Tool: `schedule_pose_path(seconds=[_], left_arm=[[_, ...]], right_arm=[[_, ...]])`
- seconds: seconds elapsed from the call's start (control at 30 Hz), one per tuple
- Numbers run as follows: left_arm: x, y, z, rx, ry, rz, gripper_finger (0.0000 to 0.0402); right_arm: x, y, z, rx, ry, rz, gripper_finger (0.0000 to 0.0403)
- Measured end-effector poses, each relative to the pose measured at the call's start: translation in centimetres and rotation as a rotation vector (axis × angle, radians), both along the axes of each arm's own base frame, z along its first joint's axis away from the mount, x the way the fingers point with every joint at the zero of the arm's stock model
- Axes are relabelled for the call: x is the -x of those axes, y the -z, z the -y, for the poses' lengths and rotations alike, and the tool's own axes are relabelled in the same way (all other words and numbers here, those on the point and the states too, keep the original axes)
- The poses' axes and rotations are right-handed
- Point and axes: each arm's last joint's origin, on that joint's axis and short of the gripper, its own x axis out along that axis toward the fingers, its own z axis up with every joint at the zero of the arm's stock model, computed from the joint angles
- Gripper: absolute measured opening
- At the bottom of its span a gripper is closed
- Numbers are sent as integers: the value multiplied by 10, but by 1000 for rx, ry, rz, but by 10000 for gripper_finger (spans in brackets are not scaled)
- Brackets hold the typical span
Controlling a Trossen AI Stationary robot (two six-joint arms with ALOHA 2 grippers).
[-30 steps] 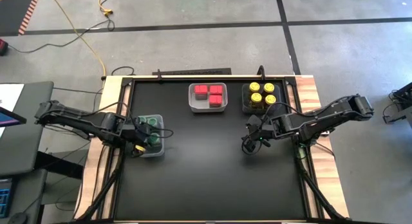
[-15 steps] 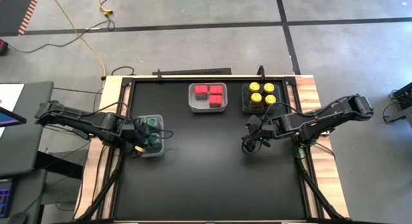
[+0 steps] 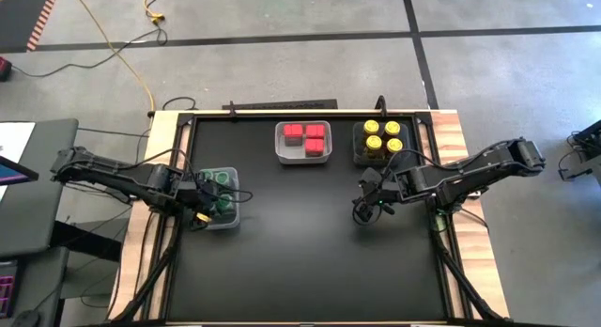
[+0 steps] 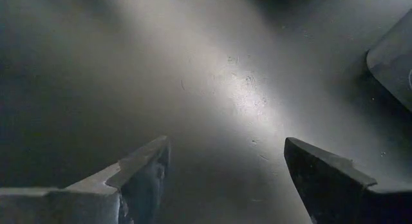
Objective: Sort spices by type
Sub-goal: Put the green seasoning bottle into the transparent bin, then return to Home Position
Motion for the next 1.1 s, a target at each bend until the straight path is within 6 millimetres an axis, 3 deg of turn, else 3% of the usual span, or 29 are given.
schedule_pose_path(seconds=[0.27,0.63,1.1], left_arm=[[0,0,0,-6,-9,0,282],[1,-2,-1,-5,-10,14,281],[26,-20,-5,29,-17,236,281]], right_arm=[[0,0,0,0,0,0,331],[0,0,0,0,0,0,331],[0,0,0,-1,1,1,331]])
